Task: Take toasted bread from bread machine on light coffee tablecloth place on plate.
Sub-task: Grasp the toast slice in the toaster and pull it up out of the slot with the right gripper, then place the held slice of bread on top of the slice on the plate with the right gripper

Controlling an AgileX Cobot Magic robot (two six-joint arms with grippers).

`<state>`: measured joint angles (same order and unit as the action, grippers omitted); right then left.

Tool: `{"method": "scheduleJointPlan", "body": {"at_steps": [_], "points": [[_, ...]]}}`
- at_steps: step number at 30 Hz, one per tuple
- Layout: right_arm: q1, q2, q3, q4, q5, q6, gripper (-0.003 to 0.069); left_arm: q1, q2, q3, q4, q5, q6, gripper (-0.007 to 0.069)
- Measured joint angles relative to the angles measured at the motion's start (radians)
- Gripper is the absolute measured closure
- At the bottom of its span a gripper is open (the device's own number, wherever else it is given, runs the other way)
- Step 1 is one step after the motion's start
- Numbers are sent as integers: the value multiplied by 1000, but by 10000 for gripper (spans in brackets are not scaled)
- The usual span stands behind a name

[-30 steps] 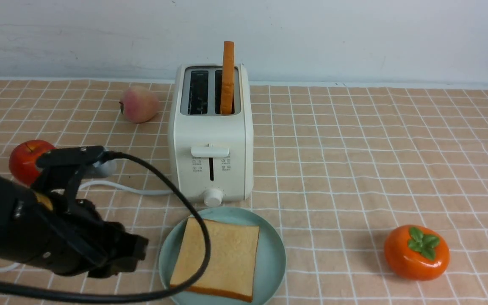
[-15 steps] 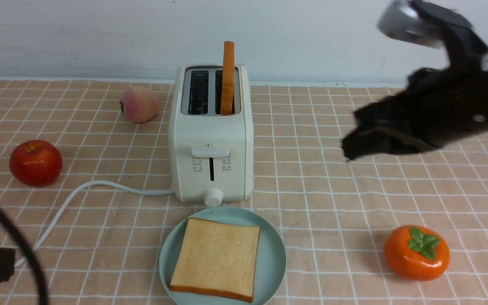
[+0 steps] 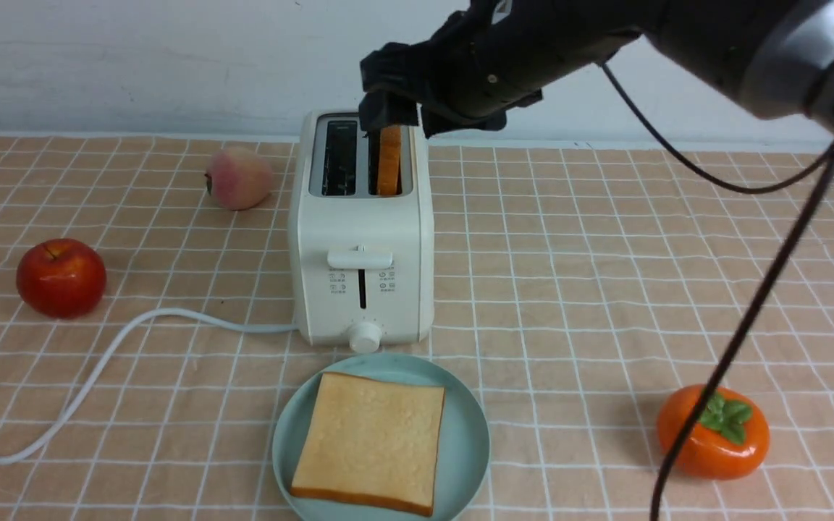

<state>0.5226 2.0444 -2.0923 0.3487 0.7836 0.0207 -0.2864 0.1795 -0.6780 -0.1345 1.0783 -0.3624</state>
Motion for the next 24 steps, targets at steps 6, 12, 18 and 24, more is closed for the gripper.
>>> {"method": "scheduleJointPlan", "body": {"at_steps": [6,12,18,24], "points": [[1,128,-39,-92,-128,55,139,0,-14,0,5,36,-11,638],[1,112,-40,-152,-137,121,556,0,-15,0,11,38,-14,638],[1,-39,-72,-158,15,77,560,0,-17,0,16,38,-14,638],[1,-362,-103,-202,316,-68,560,0,-17,0,29,15,-15,638]]}}
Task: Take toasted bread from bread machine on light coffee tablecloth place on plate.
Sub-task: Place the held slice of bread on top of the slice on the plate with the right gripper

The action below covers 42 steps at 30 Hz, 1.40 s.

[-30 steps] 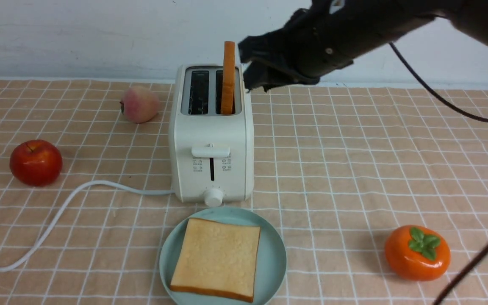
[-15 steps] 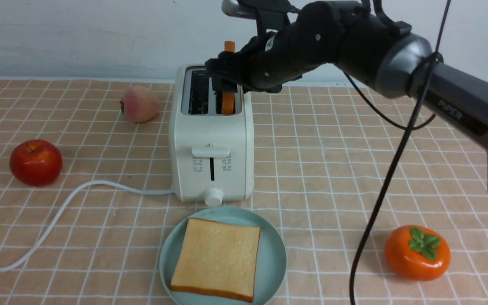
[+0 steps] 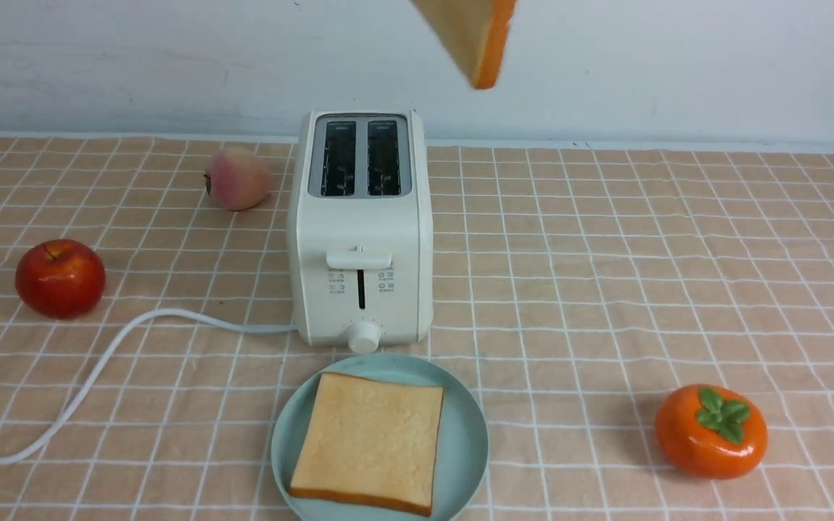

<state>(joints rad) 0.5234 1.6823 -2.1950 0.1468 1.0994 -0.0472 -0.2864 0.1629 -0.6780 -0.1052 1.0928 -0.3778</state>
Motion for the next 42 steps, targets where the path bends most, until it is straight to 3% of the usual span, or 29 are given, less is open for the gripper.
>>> {"method": "scheduleJointPlan", "body": {"at_steps": [3,7,13,17,22,23,26,29,34,38,41,42], "points": [[0,-102,13,-22,149,-23,560,0,0,1,2,-9,0,638],[0,-191,146,-9,169,-16,560,0,0,1,7,-9,0,638],[0,-231,516,170,164,-31,560,0,0,1,6,-10,0,638],[0,-184,727,263,70,-64,560,0,0,1,4,-10,0,638],[0,-51,873,579,-190,-266,560,0,0,1,-3,-10,0,638],[0,-46,873,592,-190,-274,560,0,0,1,-3,-10,0,638],[0,53,876,831,-266,-429,560,0,0,1,-9,-10,0,638],[0,108,876,917,-294,-515,560,0,0,1,-15,-10,0,638],[0,167,876,952,-310,-568,556,0,0,1,-24,-10,0,638],[-2,178,876,914,-325,-569,485,0,0,1,-29,-10,0,638],[-20,173,876,842,-332,-530,320,0,0,1,-35,-10,0,638],[-22,172,876,833,-332,-525,309,0,0,1,-36,-10,0,638]]}}
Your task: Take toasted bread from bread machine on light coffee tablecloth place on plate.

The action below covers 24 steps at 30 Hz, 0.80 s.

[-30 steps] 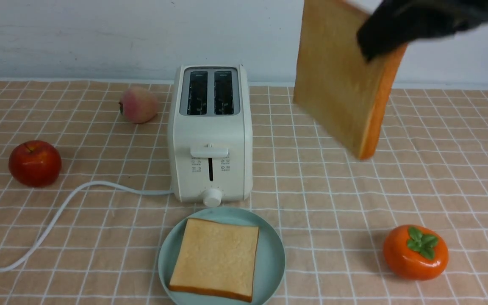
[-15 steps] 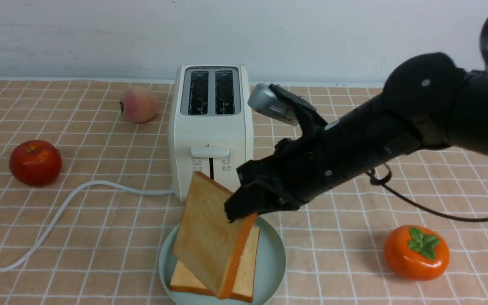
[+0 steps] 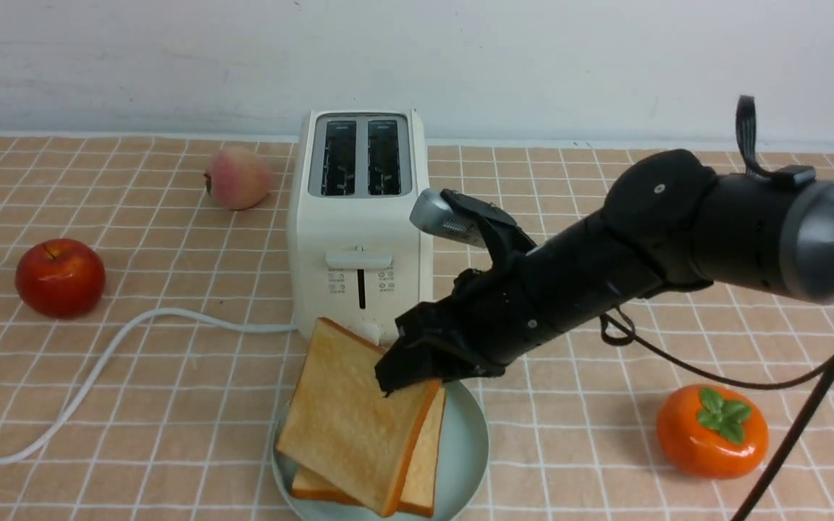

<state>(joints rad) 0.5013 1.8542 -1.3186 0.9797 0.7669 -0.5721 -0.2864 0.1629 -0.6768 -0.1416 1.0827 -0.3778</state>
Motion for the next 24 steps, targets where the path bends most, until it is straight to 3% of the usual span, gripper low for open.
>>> {"method": "scheduleJointPlan", "body": {"at_steps": [1,3,6,11,12,13,14,15,17,22,23,24], "points": [[-10,-7,0,-42,1,18,229,0,0,0,-2,0,0,638],[-32,-27,0,-103,13,31,148,0,0,0,-2,2,0,638],[-68,-84,0,-199,38,68,114,0,0,0,-2,7,0,638],[-122,-257,0,-375,54,192,275,0,0,0,11,-24,0,638],[-126,-338,0,-452,66,235,403,0,0,0,11,-56,0,638],[-127,-348,0,-462,67,241,438,0,0,0,11,-60,0,638],[-127,-434,3,-543,73,297,575,0,0,0,13,-86,0,638],[-127,-478,7,-584,69,333,619,0,0,0,15,-103,0,638],[-127,-590,36,-699,38,435,668,0,0,0,27,-128,0,638],[-127,-909,252,-1008,-120,700,668,0,0,21,55,-175,0,638],[-127,-922,264,-1020,-120,711,667,0,0,23,56,-178,0,638],[-127,-1045,378,-1109,-186,805,667,0,0,44,58,-197,0,638]]}}
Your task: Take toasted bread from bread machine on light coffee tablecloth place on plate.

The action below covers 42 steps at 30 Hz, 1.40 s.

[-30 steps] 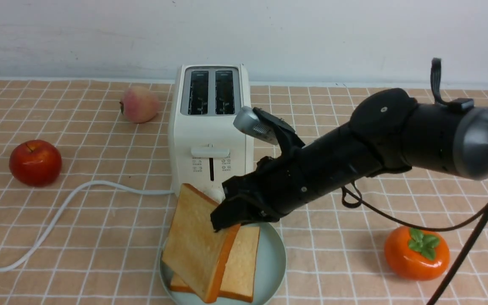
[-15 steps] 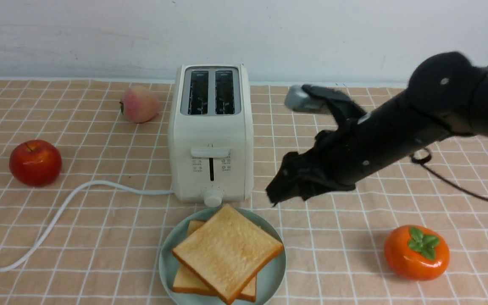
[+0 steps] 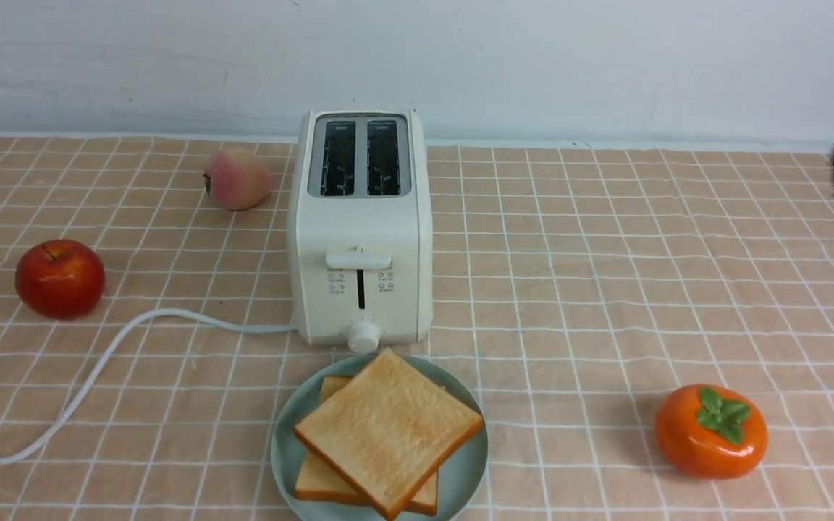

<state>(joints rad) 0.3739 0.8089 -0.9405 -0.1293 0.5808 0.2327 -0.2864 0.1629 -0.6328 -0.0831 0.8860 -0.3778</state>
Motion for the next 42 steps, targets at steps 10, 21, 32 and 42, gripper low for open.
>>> {"method": "scheduleJointPlan", "body": {"at_steps": [10,21,32,42], "points": [[0,-517,529,-467,-347,424,664,0,0,83,1,-108,0,638],[0,-677,654,-713,-430,649,655,0,0,107,1,-140,0,638],[0,-677,654,-920,-442,653,645,0,0,107,2,-140,0,638],[0,-677,654,-1046,-457,653,640,4,-9,154,27,-225,22,638]]}}
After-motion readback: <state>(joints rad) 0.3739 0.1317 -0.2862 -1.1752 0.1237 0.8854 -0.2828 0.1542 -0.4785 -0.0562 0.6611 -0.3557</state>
